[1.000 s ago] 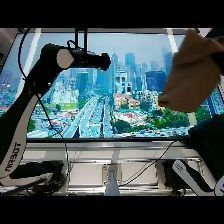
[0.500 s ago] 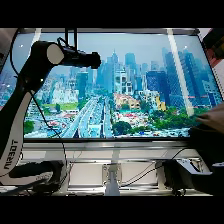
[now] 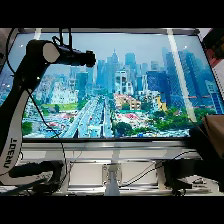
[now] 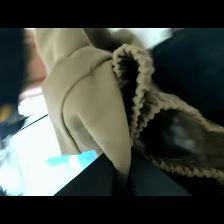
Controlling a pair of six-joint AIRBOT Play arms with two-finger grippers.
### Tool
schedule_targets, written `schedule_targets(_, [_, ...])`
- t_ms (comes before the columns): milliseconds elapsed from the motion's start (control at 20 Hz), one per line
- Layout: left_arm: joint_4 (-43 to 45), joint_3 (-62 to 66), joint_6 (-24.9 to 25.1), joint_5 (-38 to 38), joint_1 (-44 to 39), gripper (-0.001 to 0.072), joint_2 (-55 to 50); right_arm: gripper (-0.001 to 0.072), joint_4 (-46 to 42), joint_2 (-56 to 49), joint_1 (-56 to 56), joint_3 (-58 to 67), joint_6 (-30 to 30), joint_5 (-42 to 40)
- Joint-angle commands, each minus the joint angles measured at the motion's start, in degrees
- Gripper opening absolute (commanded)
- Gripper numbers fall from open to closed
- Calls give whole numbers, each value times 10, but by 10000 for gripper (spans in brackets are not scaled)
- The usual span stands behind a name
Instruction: Fold the clothes and pants, and hang the long-sleeved shirts on hangers.
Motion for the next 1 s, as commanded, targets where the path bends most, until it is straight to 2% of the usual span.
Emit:
schedule_targets(0, [2,0,0,1,1,461,0,52,-95,-1,-15,-6,8,-30])
schedule_targets(50, [2,0,0,1,1,462,0,128,-96,-1,-15,-6,8,-42])
schedule_targets(100, [2,0,0,1,1,462,0,337,-96,-1,-15,-6,8,-47])
schedule_targets(150, [2,0,0,1,1,462,0,581,-96,-1,-15,-6,8,-47])
schedule_targets(200, [2,0,0,1,1,461,0,701,-96,-1,-15,-6,8,-48])
schedule_targets(400, [2,0,0,1,1,462,-1,678,-67,-1,-9,-6,9,-51])
schedule_targets(500, [2,0,0,1,1,463,-1,456,-59,-1,36,-5,4,-65])
schedule_targets(550, [2,0,0,1,1,463,-1,444,-56,-1,73,-5,-9,-72])
schedule_targets(650, [2,0,0,1,1,464,-1,377,-51,-1,186,-1,-71,-84])
schedule_targets(700, [2,0,0,1,1,464,-1,377,-50,-1,246,3,-90,-89])
schedule_targets(750, [2,0,0,1,1,464,-1,374,-52,-1,312,6,-100,-91])
schedule_targets(850, [2,0,0,1,1,464,-1,279,-65,0,432,10,-103,-93])
schedule_targets(950, [2,0,0,1,1,464,-1,255,-100,0,531,9,-103,-92])
